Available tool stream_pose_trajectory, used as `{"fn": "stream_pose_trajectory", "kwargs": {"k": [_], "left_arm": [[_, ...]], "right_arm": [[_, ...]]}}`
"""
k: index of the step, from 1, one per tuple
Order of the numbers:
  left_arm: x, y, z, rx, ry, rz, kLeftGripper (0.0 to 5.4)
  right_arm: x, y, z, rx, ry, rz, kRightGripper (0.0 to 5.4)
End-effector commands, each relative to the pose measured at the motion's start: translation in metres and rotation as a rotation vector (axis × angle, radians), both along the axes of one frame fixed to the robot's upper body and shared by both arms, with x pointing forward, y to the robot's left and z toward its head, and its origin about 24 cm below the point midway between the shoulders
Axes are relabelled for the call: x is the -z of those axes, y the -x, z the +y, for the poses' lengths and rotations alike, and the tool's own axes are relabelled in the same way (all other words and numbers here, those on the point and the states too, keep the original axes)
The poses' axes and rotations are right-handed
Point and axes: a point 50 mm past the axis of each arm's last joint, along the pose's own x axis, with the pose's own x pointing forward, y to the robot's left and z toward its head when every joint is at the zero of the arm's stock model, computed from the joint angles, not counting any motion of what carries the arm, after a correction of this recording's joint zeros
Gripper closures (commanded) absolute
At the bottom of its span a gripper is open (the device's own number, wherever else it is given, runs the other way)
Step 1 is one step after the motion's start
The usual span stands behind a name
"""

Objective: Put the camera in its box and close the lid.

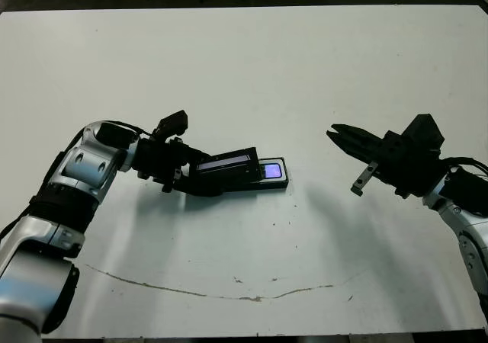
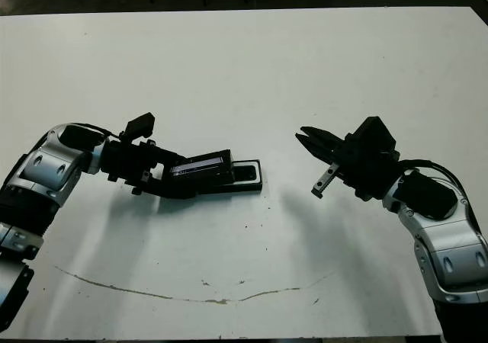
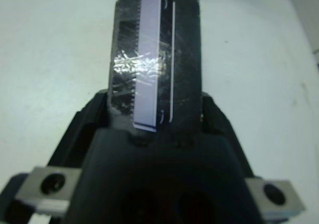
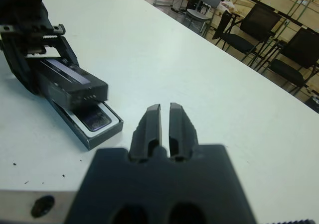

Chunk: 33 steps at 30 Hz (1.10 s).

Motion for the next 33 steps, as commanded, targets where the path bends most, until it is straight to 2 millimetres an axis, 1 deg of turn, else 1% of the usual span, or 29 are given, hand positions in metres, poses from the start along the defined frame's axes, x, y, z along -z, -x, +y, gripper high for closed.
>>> {"fn": "stream_pose_trajectory", "kwargs": {"k": [1,4,7,11,18,22,28,33], "left_arm": [[0.017,0.007,-0.005,-0.06,-0.058,-0.023,2.56],[0.02,0.01,-0.016,-0.075,-0.07,-0.059,2.56],[0.023,0.014,-0.024,-0.053,-0.076,-0.061,2.56],[0.024,0.017,-0.028,-0.001,-0.128,-0.042,2.56],[0.017,0.017,-0.032,0.075,-0.18,-0.024,2.56],[0.015,0.01,-0.038,0.101,-0.205,0.002,2.56],[0.011,-0.004,-0.05,0.151,-0.292,0.005,2.56],[0.013,-0.017,-0.056,0.163,-0.342,0.007,2.56]], "right_arm": [[0.005,0.002,-0.003,0.009,0.011,0.022,5.4],[0.005,0.002,-0.004,0.009,0.016,0.021,5.4],[0.004,0.003,-0.004,0.013,0.028,0.019,5.4],[0.004,0.004,-0.004,0.013,0.027,0.015,5.4],[0.002,0.004,-0.003,0.009,0.034,0.013,5.4],[0.002,0.004,-0.003,0.009,0.04,0.01,5.4],[0.002,0.004,-0.002,0.008,0.047,0.009,5.4],[0.001,0.004,0.0,0.006,0.043,0.013,5.4]]}}
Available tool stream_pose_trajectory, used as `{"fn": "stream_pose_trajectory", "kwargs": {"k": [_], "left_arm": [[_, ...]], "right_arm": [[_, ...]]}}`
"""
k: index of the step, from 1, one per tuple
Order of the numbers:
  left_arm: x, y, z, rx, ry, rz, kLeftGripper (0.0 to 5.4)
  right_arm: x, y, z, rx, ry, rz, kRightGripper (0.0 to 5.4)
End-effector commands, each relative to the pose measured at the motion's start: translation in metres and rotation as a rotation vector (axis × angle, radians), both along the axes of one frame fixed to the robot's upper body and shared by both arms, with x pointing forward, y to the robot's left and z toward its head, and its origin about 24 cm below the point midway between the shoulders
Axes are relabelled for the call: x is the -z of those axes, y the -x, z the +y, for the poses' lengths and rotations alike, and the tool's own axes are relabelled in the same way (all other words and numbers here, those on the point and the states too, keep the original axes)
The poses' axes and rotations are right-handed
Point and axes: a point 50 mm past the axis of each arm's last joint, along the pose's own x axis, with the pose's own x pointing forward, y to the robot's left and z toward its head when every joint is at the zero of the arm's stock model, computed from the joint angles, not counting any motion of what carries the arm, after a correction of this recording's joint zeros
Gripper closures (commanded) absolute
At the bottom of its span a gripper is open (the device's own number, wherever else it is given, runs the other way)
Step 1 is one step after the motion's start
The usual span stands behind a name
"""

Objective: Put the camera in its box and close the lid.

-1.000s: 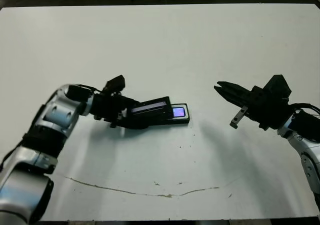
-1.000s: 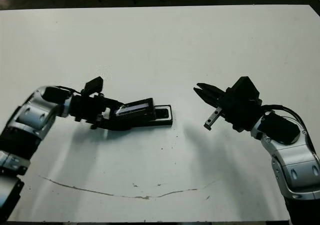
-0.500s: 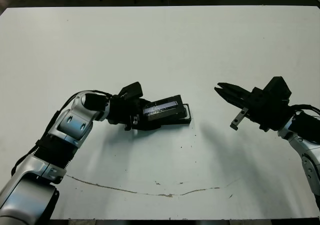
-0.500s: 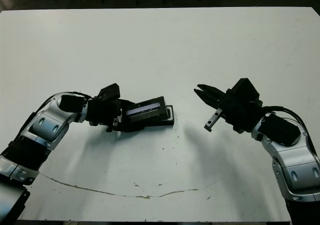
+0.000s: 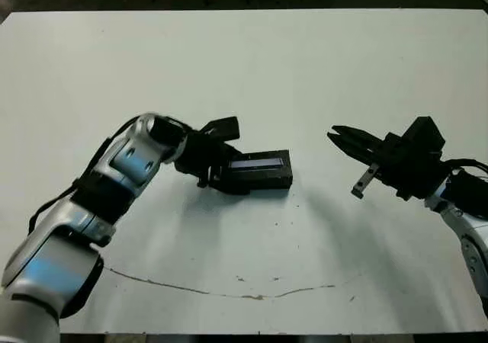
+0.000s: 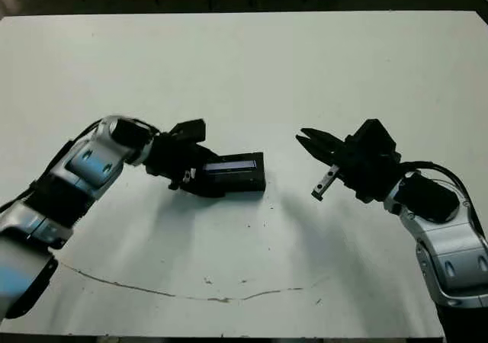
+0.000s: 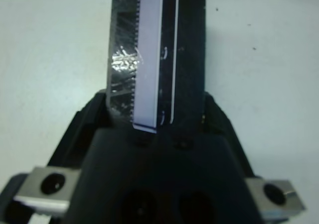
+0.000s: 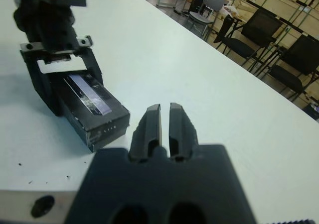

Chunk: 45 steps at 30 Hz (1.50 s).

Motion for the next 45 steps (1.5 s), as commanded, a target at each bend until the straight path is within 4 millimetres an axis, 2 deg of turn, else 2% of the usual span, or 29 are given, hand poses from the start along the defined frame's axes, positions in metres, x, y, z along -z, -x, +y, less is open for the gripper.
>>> {"fn": "stream_pose_trajectory", "kwargs": {"k": [1,16,28,32,37,45], "left_arm": [[0.026,0.0,-0.002,-0.008,-0.106,0.048,2.56],[0.036,0.003,-0.017,0.066,-0.1,0.122,2.56],[0.045,0.018,-0.009,0.007,-0.055,0.28,2.56],[0.047,0.028,-0.007,0.017,-0.064,0.242,2.56],[0.048,0.036,0.0,-0.057,-0.092,0.215,2.56],[0.039,0.038,0.006,-0.02,-0.137,0.135,2.56]], "right_arm": [[0.004,0.001,-0.002,0.015,0.021,0.029,5.4],[0.004,0.002,-0.003,0.019,0.03,0.025,5.4],[0.004,0.002,-0.003,0.026,0.023,0.037,5.4],[0.004,0.002,-0.002,0.026,0.02,0.036,5.4],[0.005,0.003,-0.003,0.031,0.012,0.045,5.4],[0.006,0.003,-0.003,0.025,0.026,0.037,5.4]]}}
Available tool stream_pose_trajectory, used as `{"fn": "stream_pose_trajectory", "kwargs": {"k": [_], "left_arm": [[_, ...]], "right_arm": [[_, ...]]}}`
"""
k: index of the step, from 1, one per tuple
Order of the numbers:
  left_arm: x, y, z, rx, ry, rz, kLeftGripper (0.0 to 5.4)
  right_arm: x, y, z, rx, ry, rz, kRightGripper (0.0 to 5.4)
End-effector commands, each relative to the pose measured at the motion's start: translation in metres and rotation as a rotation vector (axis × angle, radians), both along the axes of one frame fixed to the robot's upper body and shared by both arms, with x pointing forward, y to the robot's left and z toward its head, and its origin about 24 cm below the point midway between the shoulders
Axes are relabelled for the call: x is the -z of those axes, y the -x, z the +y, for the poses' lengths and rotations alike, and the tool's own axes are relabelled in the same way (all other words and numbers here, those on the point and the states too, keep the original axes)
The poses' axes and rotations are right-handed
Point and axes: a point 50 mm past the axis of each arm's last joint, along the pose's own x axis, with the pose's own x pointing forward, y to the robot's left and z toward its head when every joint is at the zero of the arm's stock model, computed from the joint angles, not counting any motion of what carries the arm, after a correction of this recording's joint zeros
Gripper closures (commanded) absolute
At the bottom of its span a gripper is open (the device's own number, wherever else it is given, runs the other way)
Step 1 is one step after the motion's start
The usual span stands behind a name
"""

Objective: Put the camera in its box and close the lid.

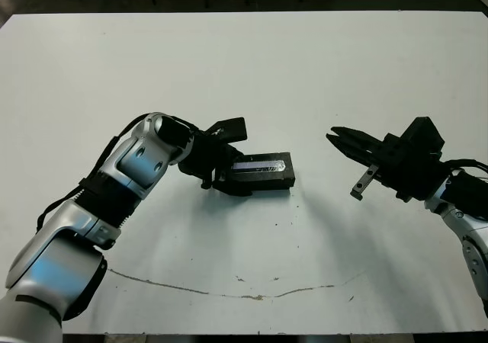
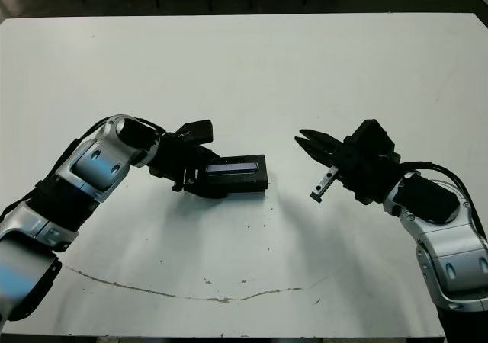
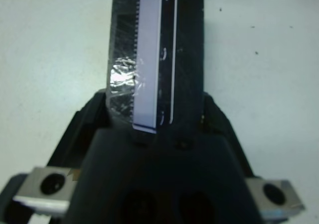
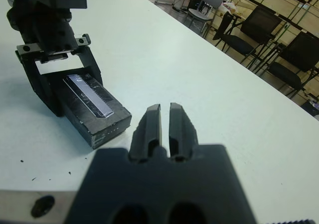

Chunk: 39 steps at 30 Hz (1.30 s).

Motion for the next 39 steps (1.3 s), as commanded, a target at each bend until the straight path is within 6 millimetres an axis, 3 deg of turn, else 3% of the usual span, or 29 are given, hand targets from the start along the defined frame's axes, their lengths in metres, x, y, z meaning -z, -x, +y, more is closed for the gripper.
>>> {"fn": "stream_pose_trajectory", "kwargs": {"k": [1,4,19,27,39], "left_arm": [[0.039,0.021,0.005,0.049,-0.098,0.132,2.56],[0.036,0.023,0.002,0.079,-0.136,0.088,2.56],[0.039,0.018,0.014,0.085,-0.203,0.0,0.01],[0.046,0.011,0.037,-0.02,-0.233,-0.021,0.01],[0.042,0.013,0.091,-0.169,-0.245,-0.067,0.01]], "right_arm": [[0.006,0.002,-0.003,0.015,0.019,0.019,5.4],[0.007,0.002,-0.003,0.016,0.006,0.026,5.4],[0.007,0.004,-0.002,0.009,0.028,0.018,5.4],[0.008,0.004,-0.002,0.009,0.018,0.026,5.4],[0.007,0.004,-0.002,0.001,0.027,0.019,5.4]]}}
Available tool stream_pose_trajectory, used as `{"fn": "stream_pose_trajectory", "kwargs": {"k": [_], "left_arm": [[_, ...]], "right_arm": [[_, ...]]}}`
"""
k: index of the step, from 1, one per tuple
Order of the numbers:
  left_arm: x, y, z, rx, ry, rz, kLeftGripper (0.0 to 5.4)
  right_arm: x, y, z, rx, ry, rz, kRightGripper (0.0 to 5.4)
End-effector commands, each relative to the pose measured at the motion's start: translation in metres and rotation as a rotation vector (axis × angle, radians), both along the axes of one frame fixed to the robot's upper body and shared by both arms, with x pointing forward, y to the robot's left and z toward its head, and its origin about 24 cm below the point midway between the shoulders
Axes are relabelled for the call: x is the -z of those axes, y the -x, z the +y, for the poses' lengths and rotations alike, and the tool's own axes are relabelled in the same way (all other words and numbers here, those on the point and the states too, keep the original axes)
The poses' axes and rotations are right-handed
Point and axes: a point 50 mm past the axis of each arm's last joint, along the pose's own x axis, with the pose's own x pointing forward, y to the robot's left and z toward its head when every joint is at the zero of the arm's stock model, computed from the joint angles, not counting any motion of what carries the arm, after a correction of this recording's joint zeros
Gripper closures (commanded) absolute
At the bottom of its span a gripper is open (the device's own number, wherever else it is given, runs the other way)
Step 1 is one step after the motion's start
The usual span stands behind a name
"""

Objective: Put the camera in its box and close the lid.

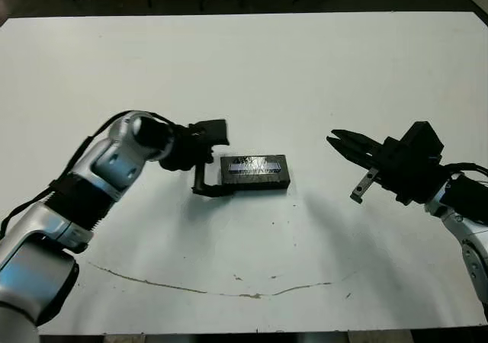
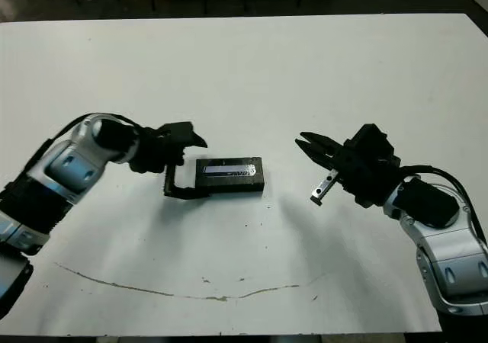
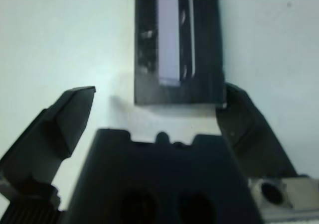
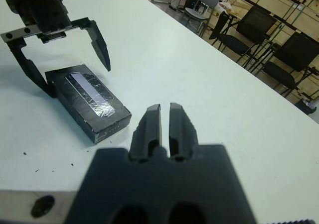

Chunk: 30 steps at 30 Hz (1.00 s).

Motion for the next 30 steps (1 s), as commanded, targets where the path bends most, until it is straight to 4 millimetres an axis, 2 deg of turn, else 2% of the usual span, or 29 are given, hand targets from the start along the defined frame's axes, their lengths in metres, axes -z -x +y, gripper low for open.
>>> {"fn": "stream_pose_trajectory", "kwargs": {"k": [1,5,11,18,21,24,27,30], "left_arm": [[0.039,0.02,0.054,-0.13,-0.169,0.105,0.01],[0.027,0.03,0.076,-0.141,-0.112,0.1,0.01],[0.006,0.053,0.104,-0.096,-0.136,0.086,0.01],[-0.016,0.075,0.118,-0.106,-0.121,0.094,0.01],[-0.03,0.072,0.118,-0.183,-0.044,0.055,0.01],[-0.043,0.064,0.112,-0.398,0.162,-0.116,0.17],[-0.049,0.058,0.089,-0.693,0.494,-0.337,0.57],[-0.056,0.057,0.06,-0.782,0.694,-0.402,1.13]], "right_arm": [[0.004,0.002,-0.002,0.001,0.018,0.026,5.4],[0.004,0.002,-0.002,0.002,0.016,0.026,5.4],[0.003,0.002,-0.002,0.001,0.021,0.03,5.4],[0.003,0.002,-0.001,0.003,0.018,0.031,5.4],[0.003,0.001,0.0,0.0,0.008,0.026,5.4],[0.003,0.0,0.0,0.004,-0.001,0.027,5.4],[0.004,-0.001,0.0,0.011,-0.014,0.019,5.4],[0.006,-0.003,0.0,0.033,-0.045,0.027,5.4]]}}
